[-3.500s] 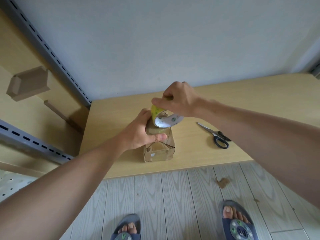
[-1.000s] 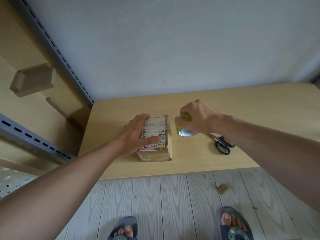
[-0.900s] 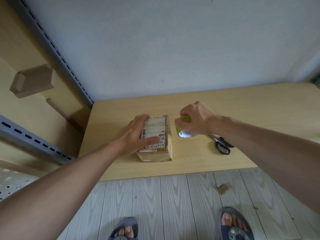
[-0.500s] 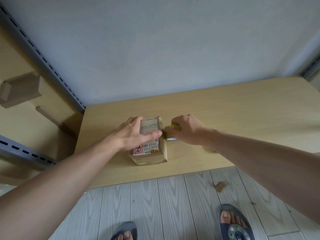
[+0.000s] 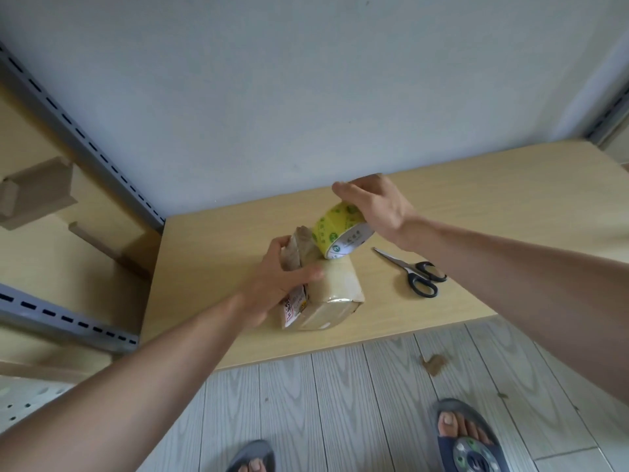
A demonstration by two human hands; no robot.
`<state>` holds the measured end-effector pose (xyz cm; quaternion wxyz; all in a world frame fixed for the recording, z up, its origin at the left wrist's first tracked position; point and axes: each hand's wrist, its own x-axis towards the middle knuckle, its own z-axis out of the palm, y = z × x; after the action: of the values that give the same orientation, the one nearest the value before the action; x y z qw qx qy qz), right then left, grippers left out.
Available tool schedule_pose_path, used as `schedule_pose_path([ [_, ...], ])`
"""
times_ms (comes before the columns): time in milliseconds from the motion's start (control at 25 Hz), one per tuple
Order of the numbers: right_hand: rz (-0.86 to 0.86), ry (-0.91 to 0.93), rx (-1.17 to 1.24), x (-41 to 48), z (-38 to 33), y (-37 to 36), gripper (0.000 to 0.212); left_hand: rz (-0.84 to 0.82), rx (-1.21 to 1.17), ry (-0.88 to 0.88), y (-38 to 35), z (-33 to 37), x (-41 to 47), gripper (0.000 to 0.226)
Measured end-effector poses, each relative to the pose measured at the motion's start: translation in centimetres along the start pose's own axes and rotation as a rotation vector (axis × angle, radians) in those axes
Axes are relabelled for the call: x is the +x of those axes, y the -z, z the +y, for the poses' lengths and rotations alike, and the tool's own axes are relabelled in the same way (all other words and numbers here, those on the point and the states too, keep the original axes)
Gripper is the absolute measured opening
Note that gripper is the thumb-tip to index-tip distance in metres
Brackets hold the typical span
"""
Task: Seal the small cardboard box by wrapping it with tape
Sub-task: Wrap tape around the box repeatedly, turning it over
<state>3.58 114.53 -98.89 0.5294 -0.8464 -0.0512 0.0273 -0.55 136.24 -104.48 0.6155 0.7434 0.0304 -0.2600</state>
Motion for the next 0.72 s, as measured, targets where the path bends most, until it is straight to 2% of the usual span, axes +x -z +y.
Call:
schedule_pose_path([
  [80, -0.046, 0.018, -0.010, -0.2, -0.1, -0.8, 0.050, -0.021, 0.116, -0.100, 0.3, 0.4, -0.3, 0.096],
  [200, -0.059, 0.064, -0.069, -0.4, -0.6, -2.0, 0.050, 0.001, 0.451, -0.255, 1.5, 1.5, -0.4, 0.084],
  [320, -0.090, 0.110, -0.130, -0.3, -1.5, -3.3, 0.056, 0.031, 0.509, -0.267, 0.8, 0.8, -1.1, 0.062],
  [440, -0.110, 0.143, -0.214, -0.2, -2.4, -3.9, 0.061, 0.043, 0.548, -0.316, 0.9, 0.1, -1.2, 0.065],
  [560, -0.194, 0.197, -0.261, 0.2, -3.5, -3.3, 0.057, 0.050, 0.540, -0.326, 1.9, -0.5, -1.6, 0.064],
  [720, -0.188, 0.308, -0.521, 0.7, -1.9, -0.7, 0.052, 0.055, 0.521, -0.297, 2.9, -2.0, -1.8, 0.093],
])
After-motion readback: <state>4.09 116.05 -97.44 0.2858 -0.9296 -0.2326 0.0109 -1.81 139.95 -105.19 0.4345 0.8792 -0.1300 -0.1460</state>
